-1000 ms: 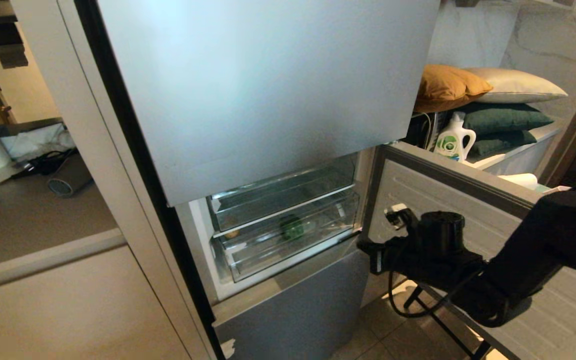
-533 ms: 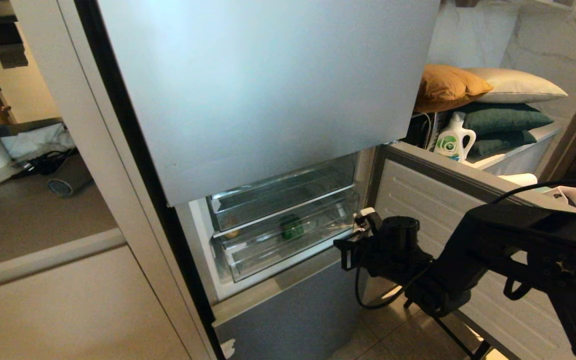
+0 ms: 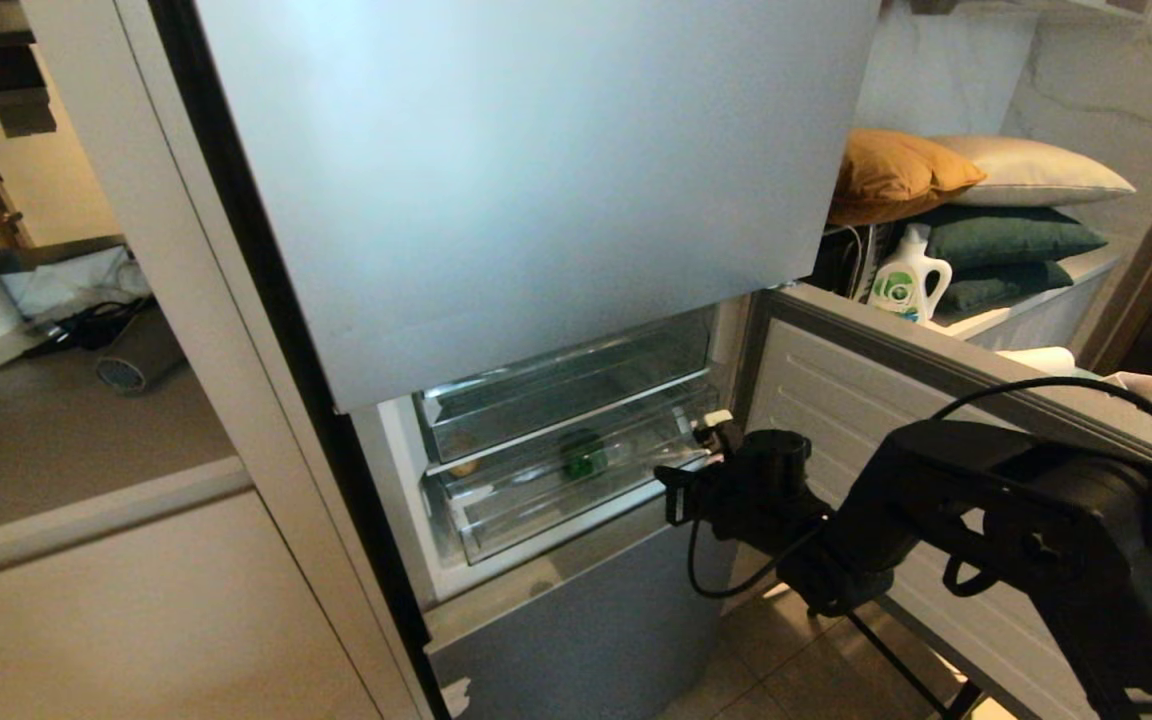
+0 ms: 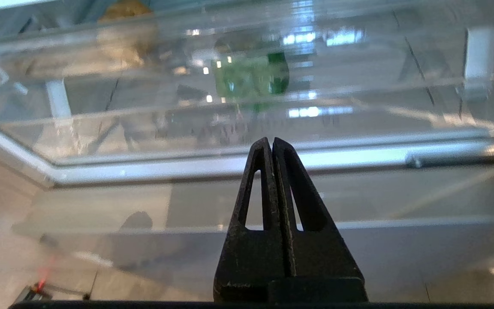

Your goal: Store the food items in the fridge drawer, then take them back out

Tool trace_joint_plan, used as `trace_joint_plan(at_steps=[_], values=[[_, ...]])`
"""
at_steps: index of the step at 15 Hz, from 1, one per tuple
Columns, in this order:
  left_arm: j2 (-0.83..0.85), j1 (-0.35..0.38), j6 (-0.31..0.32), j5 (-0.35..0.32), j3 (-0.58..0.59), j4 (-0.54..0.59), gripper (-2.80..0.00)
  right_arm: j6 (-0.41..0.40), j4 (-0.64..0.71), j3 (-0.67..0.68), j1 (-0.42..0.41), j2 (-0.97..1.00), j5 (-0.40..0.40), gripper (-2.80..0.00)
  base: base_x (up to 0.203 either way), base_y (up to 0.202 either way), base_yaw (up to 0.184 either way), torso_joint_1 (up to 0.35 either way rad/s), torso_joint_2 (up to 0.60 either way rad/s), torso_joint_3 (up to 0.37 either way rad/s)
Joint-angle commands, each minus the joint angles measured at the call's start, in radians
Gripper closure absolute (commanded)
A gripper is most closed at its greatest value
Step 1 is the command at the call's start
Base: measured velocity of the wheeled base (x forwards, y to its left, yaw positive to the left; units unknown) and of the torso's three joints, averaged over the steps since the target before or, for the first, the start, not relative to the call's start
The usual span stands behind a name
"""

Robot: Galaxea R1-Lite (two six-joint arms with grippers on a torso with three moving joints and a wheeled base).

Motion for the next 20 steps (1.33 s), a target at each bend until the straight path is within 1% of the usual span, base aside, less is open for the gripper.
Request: trace_joint_plan(at_steps=[1,10,19,20], values=[[0.0,0.0,0.0,0.0,0.009,0.0,0.0,0.002,-0.007,-0.044,0.0,0.037,0.002,0.0,0.0,0.0,0.0,0.0,0.0,0.0],[0.0,0.0,0.0,-0.001,0.009,0.0,0.0,0.005,-0.007,-0.276,0.002,0.175,-0.013,0.0,0.0,0.0,0.0,0.0,0.0,0.0],[0.0,0.0,0.0,-0.001,0.01,0.0,0.0,0.021,-0.007,-0.432,0.002,0.248,-0.023,0.0,0.0,0.0,0.0,0.0,0.0,0.0],[0.0,0.0,0.0,-0.001,0.009,0.0,0.0,0.02,-0.007,-0.452,0.003,0.254,-0.041,0.0,0.0,0.0,0.0,0.0,0.0,0.0]])
